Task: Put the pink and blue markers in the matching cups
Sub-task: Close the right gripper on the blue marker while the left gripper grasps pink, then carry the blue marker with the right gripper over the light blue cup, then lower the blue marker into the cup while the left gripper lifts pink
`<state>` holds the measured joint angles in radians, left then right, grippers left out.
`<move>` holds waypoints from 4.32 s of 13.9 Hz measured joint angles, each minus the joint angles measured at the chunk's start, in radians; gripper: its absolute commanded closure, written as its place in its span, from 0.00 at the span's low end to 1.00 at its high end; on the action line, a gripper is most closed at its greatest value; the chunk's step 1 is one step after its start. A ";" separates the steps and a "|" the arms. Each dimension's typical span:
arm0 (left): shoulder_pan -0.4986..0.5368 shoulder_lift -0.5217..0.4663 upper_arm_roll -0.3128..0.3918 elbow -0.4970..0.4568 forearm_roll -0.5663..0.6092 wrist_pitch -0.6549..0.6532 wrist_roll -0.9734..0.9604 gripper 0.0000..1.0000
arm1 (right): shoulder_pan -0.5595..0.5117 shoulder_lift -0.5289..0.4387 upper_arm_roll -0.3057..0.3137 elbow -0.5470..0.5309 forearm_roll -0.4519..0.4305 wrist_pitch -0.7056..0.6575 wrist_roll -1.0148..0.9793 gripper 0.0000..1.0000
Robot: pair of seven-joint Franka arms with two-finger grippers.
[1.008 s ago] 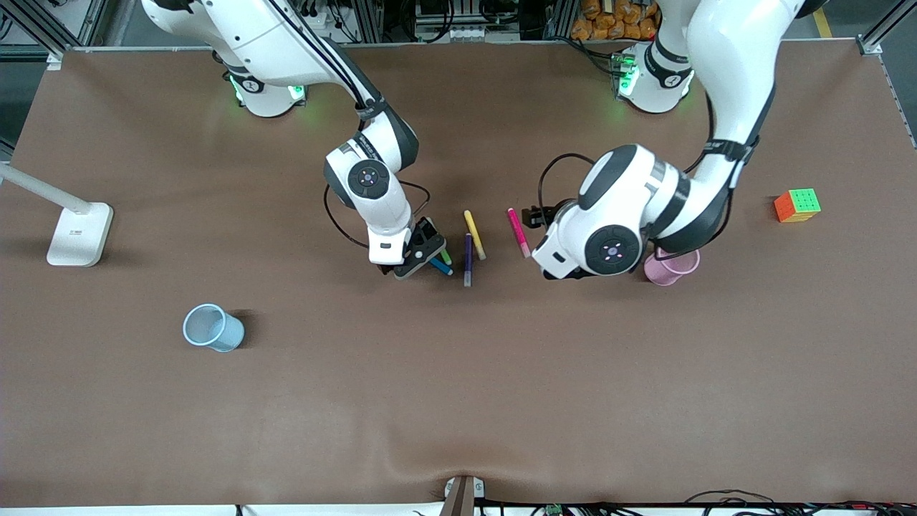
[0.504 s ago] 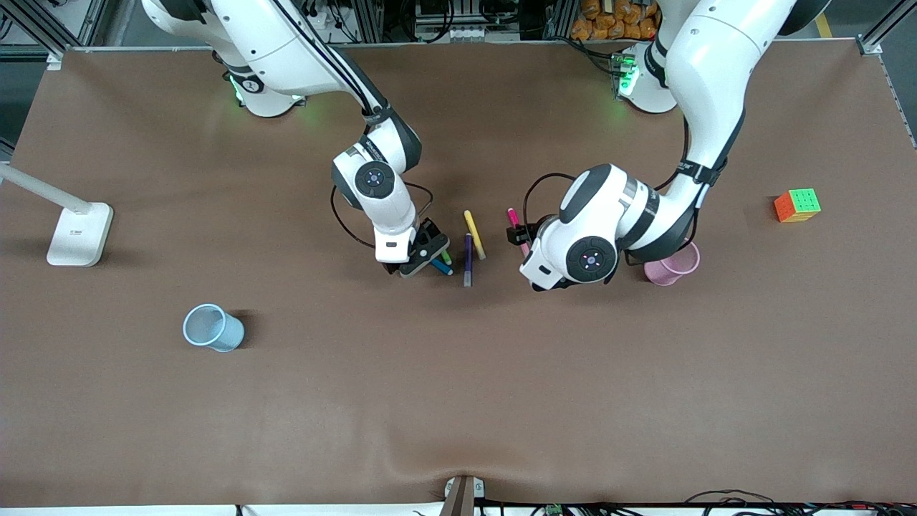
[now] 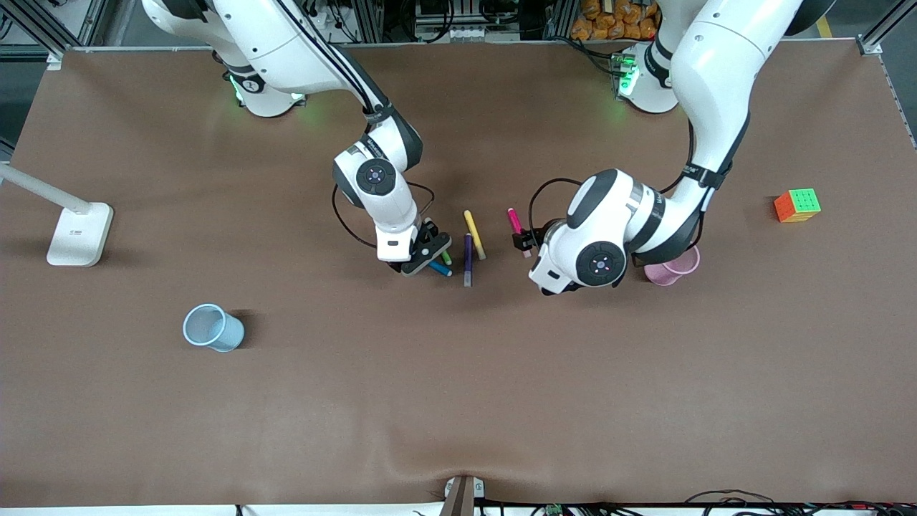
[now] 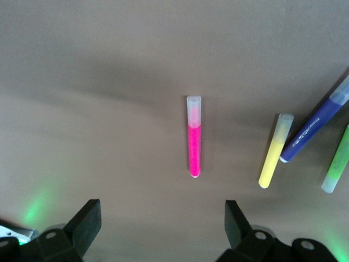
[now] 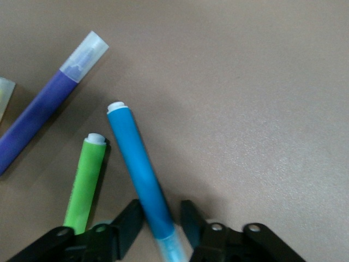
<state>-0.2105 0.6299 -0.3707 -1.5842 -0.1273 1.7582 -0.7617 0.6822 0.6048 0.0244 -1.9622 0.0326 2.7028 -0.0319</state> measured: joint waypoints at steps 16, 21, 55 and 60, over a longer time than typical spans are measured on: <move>-0.046 0.072 -0.002 -0.148 -0.018 0.321 -0.030 0.00 | -0.049 -0.149 -0.030 0.153 -0.162 -0.533 -0.109 1.00; -0.049 0.089 -0.001 -0.154 -0.018 0.343 -0.030 0.00 | -0.162 -0.190 -0.034 0.212 -0.215 -0.689 -0.353 1.00; -0.001 -0.015 0.010 -0.121 -0.021 0.326 -0.061 1.00 | -0.586 -0.092 -0.037 0.239 -0.681 -0.622 -0.840 1.00; 0.054 -0.130 0.014 -0.023 0.050 0.093 -0.061 1.00 | -0.587 -0.075 -0.037 0.239 -0.681 -0.597 -0.839 1.00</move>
<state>-0.1562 0.5000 -0.3565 -1.6075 -0.0772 1.8515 -0.8229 0.0950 0.5296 -0.0127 -1.7232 -0.6480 2.1062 -0.8708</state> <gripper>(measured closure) 0.824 0.758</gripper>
